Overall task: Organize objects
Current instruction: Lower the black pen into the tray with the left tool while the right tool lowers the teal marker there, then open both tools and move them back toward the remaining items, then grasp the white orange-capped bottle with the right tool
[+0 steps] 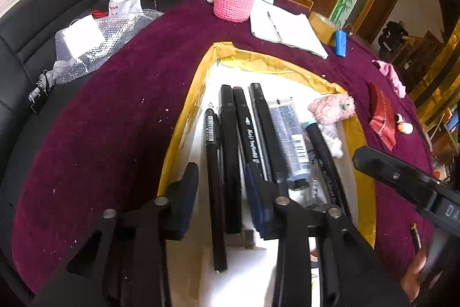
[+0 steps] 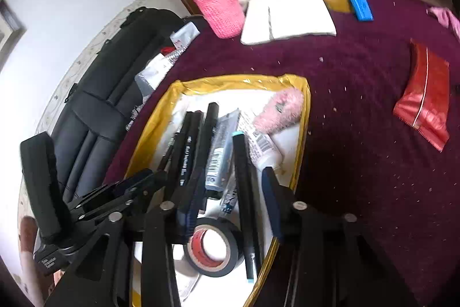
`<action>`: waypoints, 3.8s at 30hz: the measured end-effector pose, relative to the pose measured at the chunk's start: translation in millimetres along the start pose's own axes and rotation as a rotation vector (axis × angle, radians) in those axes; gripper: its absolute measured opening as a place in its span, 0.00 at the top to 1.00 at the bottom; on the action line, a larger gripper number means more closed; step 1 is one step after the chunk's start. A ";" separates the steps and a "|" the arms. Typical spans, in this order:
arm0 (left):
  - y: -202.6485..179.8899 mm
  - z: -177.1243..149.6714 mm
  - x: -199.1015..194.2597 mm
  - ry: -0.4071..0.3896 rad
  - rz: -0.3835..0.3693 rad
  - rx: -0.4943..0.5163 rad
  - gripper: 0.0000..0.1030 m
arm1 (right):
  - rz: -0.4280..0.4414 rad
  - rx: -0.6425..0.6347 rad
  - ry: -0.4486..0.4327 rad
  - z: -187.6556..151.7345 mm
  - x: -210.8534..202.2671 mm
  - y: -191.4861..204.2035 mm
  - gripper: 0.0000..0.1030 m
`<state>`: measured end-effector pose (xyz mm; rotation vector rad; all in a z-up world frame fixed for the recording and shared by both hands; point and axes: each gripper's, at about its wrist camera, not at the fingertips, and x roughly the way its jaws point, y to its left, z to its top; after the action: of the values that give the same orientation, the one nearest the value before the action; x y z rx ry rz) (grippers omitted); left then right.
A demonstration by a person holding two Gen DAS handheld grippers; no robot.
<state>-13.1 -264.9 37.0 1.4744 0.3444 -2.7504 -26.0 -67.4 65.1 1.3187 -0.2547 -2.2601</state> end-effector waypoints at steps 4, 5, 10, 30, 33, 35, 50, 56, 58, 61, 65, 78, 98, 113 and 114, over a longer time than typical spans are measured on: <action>-5.0 -4.5 -13.7 -0.034 0.007 -0.009 0.54 | -0.019 -0.039 -0.039 -3.6 -15.7 5.1 0.54; -7.0 -5.9 -18.6 -0.049 0.009 -0.009 0.53 | -0.019 -0.043 -0.044 -4.8 -18.1 5.2 0.54; -17.1 -15.1 -47.0 -0.130 0.048 -0.025 0.46 | -0.018 -0.044 -0.059 -11.8 -27.4 0.3 0.52; -83.2 -50.4 -117.7 -0.385 0.204 0.054 0.30 | -0.023 0.048 -0.120 -49.3 -81.2 -70.1 0.51; -93.4 -54.5 -119.8 -0.395 0.209 0.067 0.30 | -0.024 0.068 -0.130 -55.4 -87.5 -81.7 0.47; -100.4 -57.5 -119.9 -0.397 0.214 0.078 0.30 | -0.025 0.077 -0.132 -58.5 -90.3 -89.1 0.46; -139.7 -64.0 -106.4 -0.366 0.222 0.149 0.30 | -0.044 0.125 -0.152 -67.1 -105.0 -132.5 0.46; -154.2 -64.8 -96.9 -0.343 0.220 0.180 0.30 | -0.062 0.174 -0.158 -69.0 -110.8 -162.1 0.46; -159.3 -65.5 -94.7 -0.338 0.219 0.192 0.30 | -0.067 0.194 -0.157 -70.2 -112.6 -172.0 0.46; -164.4 -65.8 -92.6 -0.337 0.222 0.204 0.30 | -0.072 0.216 -0.161 -70.8 -114.6 -184.8 0.46; -169.0 -65.5 -88.7 -0.329 0.225 0.214 0.30 | -0.075 0.233 -0.164 -71.4 -116.7 -194.8 0.46; -174.9 -64.6 -80.8 -0.309 0.235 0.225 0.30 | -0.066 0.225 -0.157 -69.6 -114.1 -196.9 0.46; -185.1 -74.3 -43.9 -0.109 0.003 0.215 0.30 | -0.281 0.270 -0.181 -78.9 -180.1 -280.0 0.46; -257.1 -120.1 -30.0 0.060 -0.316 0.434 0.31 | -0.208 0.362 -0.183 -0.7 -152.1 -325.1 0.43; -258.7 -121.3 -30.9 0.057 -0.319 0.446 0.31 | -0.191 0.380 -0.169 5.8 -144.4 -326.5 0.43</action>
<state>76.9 7.9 47.1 1.7217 -0.0495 -3.1988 -81.1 284.9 46.5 1.3832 -0.6721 -2.5798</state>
